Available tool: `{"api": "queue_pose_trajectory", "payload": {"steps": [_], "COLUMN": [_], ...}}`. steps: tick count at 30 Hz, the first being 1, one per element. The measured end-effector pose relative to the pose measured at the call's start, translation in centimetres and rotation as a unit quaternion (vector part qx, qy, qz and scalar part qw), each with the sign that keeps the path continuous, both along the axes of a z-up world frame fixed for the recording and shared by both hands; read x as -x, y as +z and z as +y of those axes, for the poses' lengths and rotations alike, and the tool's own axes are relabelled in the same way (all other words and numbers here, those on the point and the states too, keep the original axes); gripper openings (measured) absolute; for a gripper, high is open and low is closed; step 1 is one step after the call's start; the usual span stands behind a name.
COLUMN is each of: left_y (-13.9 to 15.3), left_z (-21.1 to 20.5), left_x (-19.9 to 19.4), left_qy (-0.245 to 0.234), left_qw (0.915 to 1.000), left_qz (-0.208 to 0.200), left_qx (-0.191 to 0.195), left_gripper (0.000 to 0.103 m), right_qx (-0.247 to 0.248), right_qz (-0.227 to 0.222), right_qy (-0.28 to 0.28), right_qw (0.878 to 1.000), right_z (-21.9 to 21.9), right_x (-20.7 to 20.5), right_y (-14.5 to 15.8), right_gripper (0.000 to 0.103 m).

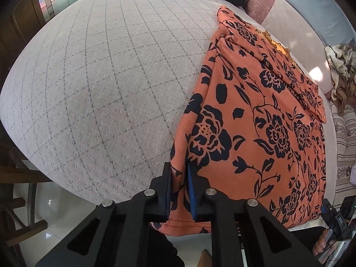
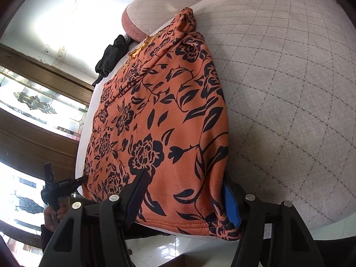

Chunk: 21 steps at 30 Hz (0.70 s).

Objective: Fold small clothes

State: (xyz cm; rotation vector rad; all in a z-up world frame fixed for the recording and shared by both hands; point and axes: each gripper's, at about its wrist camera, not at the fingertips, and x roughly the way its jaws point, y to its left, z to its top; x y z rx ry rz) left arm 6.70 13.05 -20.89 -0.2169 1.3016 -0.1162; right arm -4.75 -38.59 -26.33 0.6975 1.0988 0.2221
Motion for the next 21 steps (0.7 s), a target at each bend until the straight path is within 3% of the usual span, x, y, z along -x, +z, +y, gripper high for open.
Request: {"api": "queue_pose_trajectory", "payload": {"steps": [1, 2, 3, 5, 8, 11, 14, 16, 18, 21], "left_y": [0.0, -0.1, -0.1, 0.2, 0.4, -1.0, -0.9, -1.0, -0.7, -0.5], "left_z": [0.0, 0.1, 0.2, 0.3, 0.3, -1.0, -2.0, -2.2, -2.0, -1.7], "left_x": [0.0, -0.1, -0.3, -0.3, -0.4, -0.6, -0.3, -0.1, 0.2, 0.8], "left_qy": [-0.001, 0.001, 0.005, 0.016, 0.008, -0.012, -0.028, -0.024, -0.026, -0.027], "left_qw": [1.0000, 1.0000, 0.9998, 0.9989, 0.9984, 0.9970, 0.9971, 0.9975, 0.9983, 0.9992], "left_qz": [0.001, 0.006, 0.010, 0.001, -0.001, 0.033, 0.023, 0.021, 0.018, 0.020], "left_qx": [-0.002, -0.007, -0.019, -0.045, -0.056, -0.069, -0.067, -0.063, -0.050, -0.024], "left_gripper": [0.015, 0.023, 0.039, 0.059, 0.066, 0.069, 0.067, 0.056, 0.030, 0.011], "right_qx": [0.008, 0.020, 0.032, 0.044, 0.050, 0.056, 0.057, 0.060, 0.054, 0.027], "right_qz": [-0.001, -0.003, -0.004, -0.004, -0.004, 0.003, 0.003, 0.003, 0.004, 0.007], "right_qy": [0.006, 0.010, 0.012, 0.011, 0.010, 0.008, 0.005, 0.006, 0.006, 0.005], "right_qw": [1.000, 1.000, 0.999, 0.999, 0.999, 0.998, 0.998, 0.998, 0.998, 1.000], "right_z": [0.3, 0.5, 0.7, 0.8, 0.7, 0.8, 1.0, 1.0, 0.9, 0.6], "right_x": [0.0, 0.0, 0.0, 0.0, 0.0, -0.1, -0.1, -0.1, -0.1, 0.2], "right_y": [0.0, 0.1, 0.2, 0.2, 0.1, -0.1, -0.1, -0.1, -0.1, -0.1], "right_gripper": [0.057, 0.052, 0.046, 0.042, 0.041, 0.042, 0.042, 0.042, 0.046, 0.059]}}
